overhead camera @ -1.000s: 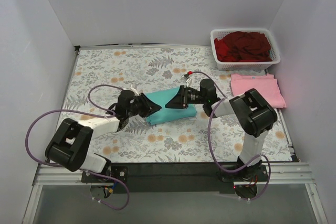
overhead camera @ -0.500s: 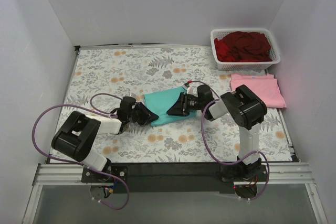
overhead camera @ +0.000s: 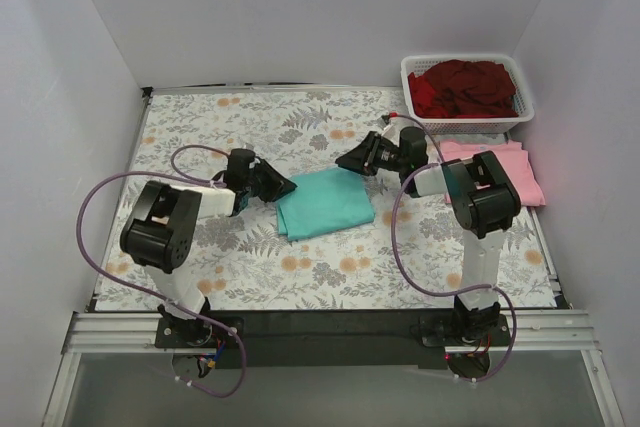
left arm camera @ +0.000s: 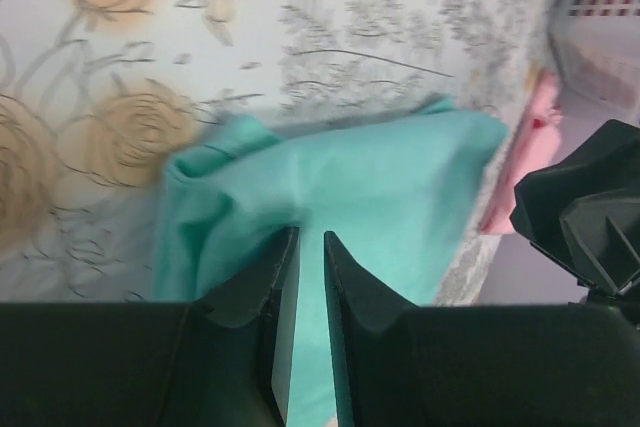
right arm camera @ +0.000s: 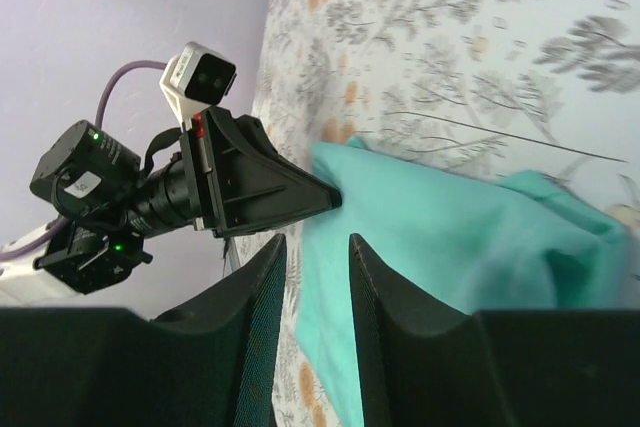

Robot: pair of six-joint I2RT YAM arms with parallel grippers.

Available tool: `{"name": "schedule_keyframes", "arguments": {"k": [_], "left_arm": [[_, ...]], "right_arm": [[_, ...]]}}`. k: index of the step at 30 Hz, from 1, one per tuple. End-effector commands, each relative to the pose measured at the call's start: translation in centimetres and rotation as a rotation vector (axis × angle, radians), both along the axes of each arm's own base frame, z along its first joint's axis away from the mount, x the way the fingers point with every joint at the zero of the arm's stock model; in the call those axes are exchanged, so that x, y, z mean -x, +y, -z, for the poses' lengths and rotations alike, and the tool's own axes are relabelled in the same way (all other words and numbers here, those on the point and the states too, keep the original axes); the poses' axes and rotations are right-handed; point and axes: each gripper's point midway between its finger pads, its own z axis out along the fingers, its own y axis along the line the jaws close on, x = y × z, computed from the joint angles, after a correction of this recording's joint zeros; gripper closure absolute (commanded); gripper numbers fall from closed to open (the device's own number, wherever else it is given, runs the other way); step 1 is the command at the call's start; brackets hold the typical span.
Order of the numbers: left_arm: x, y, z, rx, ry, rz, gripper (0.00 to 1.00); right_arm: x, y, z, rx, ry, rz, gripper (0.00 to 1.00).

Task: Fold and stack the t-shirts
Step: Fold the tshirt, then neatly place the folded tshirt to the corner

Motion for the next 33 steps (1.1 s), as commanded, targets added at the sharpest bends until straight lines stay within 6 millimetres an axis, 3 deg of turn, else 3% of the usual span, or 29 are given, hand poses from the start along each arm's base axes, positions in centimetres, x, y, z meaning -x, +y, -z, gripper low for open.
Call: {"name": "schedule_keyframes", "arguments": {"k": [1,6,9,13,14,16,17,18,19,20,21,22,23,24,26,27,28,29,30,32,33], "left_arm": [[0.0,0.4,2.4,-0.048,0.053,0.028,0.85],[0.2,1.9,4.5,-0.063,0.098,-0.005,0.85],[0.1,2.9,4.5,-0.081,0.096,-0.016,0.85],[-1.0,3.4,1.6,-0.129,0.008,0.014,0.80],[-1.3,3.4,0.8,-0.138,-0.006,0.020,0.79],[-1.8,3.3,-1.3,-0.168,-0.072,0.039,0.77],[-1.6,3.2,-1.7,-0.194,-0.072,0.054,0.75],[-2.1,2.0,-3.3,-0.213,-0.116,0.083,0.73],[-2.5,1.9,-3.9,-0.265,-0.143,0.077,0.71],[-1.6,1.8,-3.6,-0.340,-0.136,0.129,0.69],[-2.3,0.9,-5.4,-0.379,-0.184,0.140,0.67],[-1.2,-1.1,-5.6,-0.426,-0.209,0.203,0.65],[-0.9,-1.2,-5.4,-0.514,-0.219,0.225,0.64],[-0.2,-3.3,-6.2,-0.546,-0.259,0.269,0.61],[0.7,-4.4,-6.2,-0.611,-0.266,0.297,0.58],[1.1,-5.0,-5.9,-0.643,-0.274,0.327,0.56],[2.1,-7.0,-6.5,-0.659,-0.306,0.369,0.53],[2.7,-7.6,-6.1,-0.687,-0.308,0.398,0.52],[3.9,-9.2,-5.5,-0.734,-0.330,0.452,0.51],[4.8,-11.3,-5.7,-0.781,-0.367,0.510,0.43],[5.9,-12.6,-5.6,-0.833,-0.405,0.559,0.42]], "right_arm": [[-1.2,-0.6,4.0,0.047,0.081,0.056,0.62],[-1.3,-1.6,7.8,0.087,0.156,0.102,0.62],[-1.2,-2.5,8.4,0.093,0.173,0.121,0.63],[-0.7,-3.5,5.1,0.095,0.095,0.122,0.63],[-0.5,-3.7,3.5,0.098,0.063,0.123,0.63],[0.2,-4.5,3.0,0.137,0.048,0.112,0.62],[0.5,-4.7,1.7,0.146,0.023,0.108,0.62],[0.8,-5.1,1.8,0.176,0.018,0.112,0.62],[1.1,-5.8,2.0,0.211,0.027,0.119,0.61],[2.1,-6.6,2.3,0.286,0.024,0.103,0.61],[2.1,-7.5,2.8,0.348,0.030,0.128,0.61],[2.3,-8.2,2.9,0.398,0.027,0.136,0.60],[3.9,-9.3,3.1,0.475,0.071,0.126,0.60],[3.4,-10.9,3.4,0.587,0.021,0.159,0.60],[3.7,-12.7,1.7,0.692,-0.032,0.193,0.59],[4.2,-14.6,2.0,0.791,-0.028,0.218,0.58],[4.4,-15.6,1.4,0.828,-0.036,0.239,0.57],[4.7,-16.3,0.0,0.852,-0.064,0.269,0.54],[5.3,-17.9,0.0,0.920,-0.044,0.304,0.45],[6.1,-19.4,-1.6,0.950,-0.064,0.359,0.38],[6.5,-19.9,-1.8,0.965,-0.059,0.376,0.28]]}}
